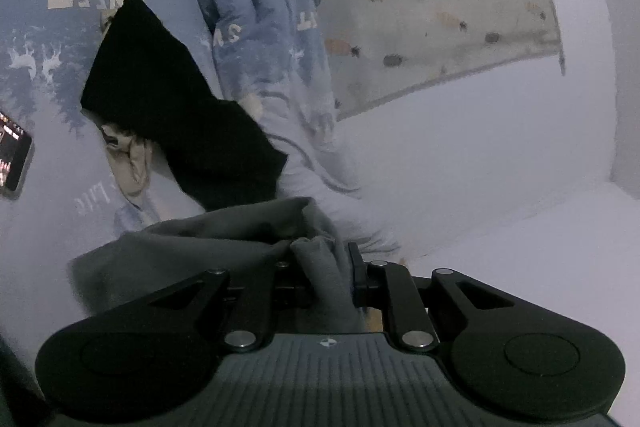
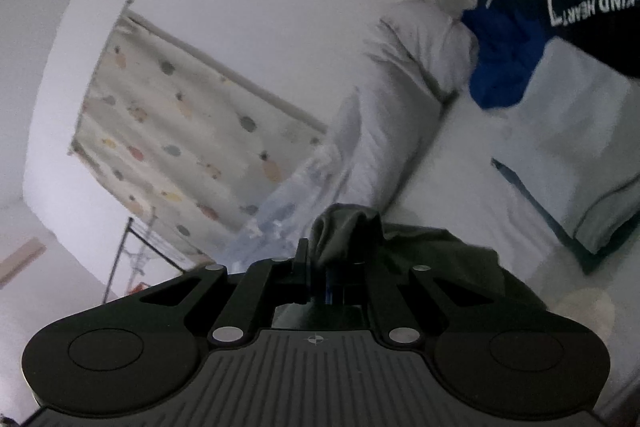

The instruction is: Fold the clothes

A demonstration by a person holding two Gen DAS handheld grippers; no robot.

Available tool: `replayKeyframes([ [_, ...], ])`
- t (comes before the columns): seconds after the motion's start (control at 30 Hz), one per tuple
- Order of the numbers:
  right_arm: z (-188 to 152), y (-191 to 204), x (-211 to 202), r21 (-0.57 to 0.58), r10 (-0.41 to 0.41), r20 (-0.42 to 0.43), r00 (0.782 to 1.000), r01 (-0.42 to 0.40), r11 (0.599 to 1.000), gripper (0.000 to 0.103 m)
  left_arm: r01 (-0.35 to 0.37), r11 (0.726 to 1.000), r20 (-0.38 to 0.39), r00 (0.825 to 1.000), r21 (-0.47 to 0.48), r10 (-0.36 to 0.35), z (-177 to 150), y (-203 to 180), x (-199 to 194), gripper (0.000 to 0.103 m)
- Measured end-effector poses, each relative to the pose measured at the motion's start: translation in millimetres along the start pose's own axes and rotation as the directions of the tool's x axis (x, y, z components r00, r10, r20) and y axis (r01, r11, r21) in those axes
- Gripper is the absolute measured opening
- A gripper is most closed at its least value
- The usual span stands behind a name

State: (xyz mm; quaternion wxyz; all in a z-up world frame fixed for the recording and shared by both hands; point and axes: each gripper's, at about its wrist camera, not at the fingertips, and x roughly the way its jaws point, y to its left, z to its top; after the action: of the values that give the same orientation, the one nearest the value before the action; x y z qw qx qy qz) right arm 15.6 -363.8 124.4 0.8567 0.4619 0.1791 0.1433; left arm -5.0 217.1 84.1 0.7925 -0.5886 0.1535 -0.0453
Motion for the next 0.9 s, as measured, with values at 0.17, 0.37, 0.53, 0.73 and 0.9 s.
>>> replayKeyframes([
  [0.17,11.3,3.4,-10.8,0.046,-0.060,-0.032,0.998,0.062,0.997,0.008,-0.090,0.991,-0.017,0.996,-0.095,0.089,-1.7,-0.3,1.3,0.017],
  [0.37,3.4,-42.6,55.6,0.086,-0.185,-0.151,0.971,0.199,0.976,0.008,-0.293,0.936,-0.048,0.956,-0.197,0.289,6.9,54.5,64.9,0.017],
  [0.53,0.5,-104.4,169.5,0.096,-0.284,-0.234,0.930,0.313,0.945,0.008,-0.413,0.895,-0.054,0.910,-0.167,0.410,34.8,89.9,159.8,0.017],
  [0.73,-2.2,-149.3,283.0,-0.023,-0.376,-0.286,0.881,0.386,0.922,0.008,-0.482,0.871,-0.096,0.875,-0.095,0.474,64.3,128.1,254.1,0.017],
  [0.9,-14.1,-181.0,349.0,-0.102,-0.426,-0.375,0.823,0.420,0.902,0.018,-0.492,0.869,-0.140,0.865,-0.057,0.481,78.9,161.9,284.9,0.038],
])
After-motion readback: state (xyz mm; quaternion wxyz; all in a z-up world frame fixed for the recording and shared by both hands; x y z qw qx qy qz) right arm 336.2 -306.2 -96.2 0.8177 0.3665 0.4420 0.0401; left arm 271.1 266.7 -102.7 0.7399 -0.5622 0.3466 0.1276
